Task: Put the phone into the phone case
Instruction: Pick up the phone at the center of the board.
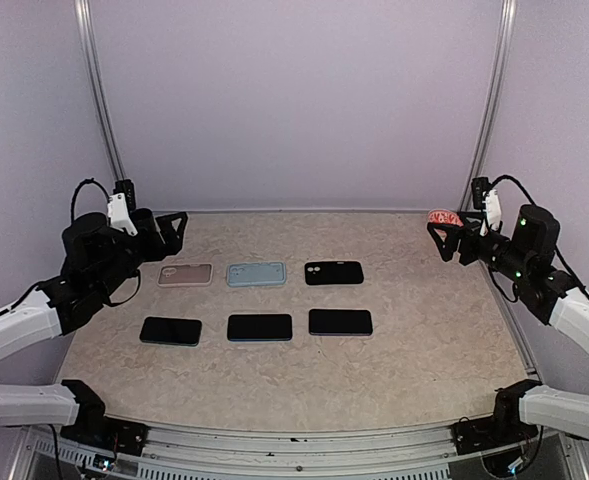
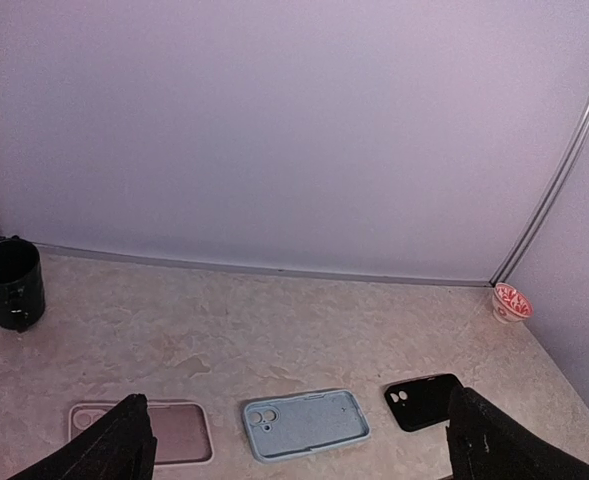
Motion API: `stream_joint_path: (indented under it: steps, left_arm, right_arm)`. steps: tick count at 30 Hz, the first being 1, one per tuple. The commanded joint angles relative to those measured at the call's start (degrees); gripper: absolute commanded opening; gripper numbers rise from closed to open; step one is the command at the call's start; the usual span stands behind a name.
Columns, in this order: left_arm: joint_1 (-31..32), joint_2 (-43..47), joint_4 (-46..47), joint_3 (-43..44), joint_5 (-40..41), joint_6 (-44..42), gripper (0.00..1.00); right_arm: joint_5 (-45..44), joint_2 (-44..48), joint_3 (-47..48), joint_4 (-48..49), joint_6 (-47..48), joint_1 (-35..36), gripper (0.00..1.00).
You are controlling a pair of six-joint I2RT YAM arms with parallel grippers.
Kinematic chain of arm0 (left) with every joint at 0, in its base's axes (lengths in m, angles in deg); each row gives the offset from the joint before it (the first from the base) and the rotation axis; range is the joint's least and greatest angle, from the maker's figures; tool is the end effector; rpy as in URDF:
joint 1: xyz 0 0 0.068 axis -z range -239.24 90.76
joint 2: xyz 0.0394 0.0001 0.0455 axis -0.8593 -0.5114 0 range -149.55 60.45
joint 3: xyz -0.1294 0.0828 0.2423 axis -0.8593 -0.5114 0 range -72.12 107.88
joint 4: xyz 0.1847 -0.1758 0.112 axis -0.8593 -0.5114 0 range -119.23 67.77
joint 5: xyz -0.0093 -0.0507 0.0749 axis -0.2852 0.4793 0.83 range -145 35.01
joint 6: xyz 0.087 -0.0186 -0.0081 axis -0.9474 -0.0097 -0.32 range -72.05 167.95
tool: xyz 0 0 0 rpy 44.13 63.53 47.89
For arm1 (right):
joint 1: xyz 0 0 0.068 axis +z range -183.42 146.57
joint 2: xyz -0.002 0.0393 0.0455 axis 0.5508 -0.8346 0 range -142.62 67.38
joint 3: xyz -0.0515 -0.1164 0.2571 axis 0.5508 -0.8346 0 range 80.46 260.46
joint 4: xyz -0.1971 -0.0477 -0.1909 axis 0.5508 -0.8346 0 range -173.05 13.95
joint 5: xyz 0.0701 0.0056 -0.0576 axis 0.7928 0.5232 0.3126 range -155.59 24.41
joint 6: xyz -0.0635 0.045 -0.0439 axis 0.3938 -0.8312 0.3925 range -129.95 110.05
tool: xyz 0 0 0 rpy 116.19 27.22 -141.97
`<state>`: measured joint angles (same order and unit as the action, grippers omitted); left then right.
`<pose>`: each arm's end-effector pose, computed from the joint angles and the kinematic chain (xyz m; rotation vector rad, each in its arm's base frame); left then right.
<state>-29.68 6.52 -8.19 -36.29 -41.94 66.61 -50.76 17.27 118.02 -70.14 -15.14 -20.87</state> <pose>0.2490 -0.1206 0.3033 -0.0183 1.6594 -0.4556 0.2505 0.0766 0.3112 -0.3043 1.6754 0.4498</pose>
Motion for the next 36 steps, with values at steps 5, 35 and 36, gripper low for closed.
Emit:
stream_joint_path:
  steps: [5,35,36]
  left_arm:
    - [0.0,-1.1,0.6,1.6,-1.7,0.7,0.99]
    - [1.0,-5.5,-5.8,0.2,4.5,9.1,0.99]
    - [1.0,-6.1,-6.4,0.3,4.3,10.6,0.99]
  right_arm:
    - [-0.4,1.3,0.9,0.8,-0.1,-1.0,1.00]
    - [7.0,-2.4,0.3,-4.7,-10.2,-0.9,0.98]
    - [6.4,-2.5,0.6,-5.4,-9.8,-0.7,0.98]
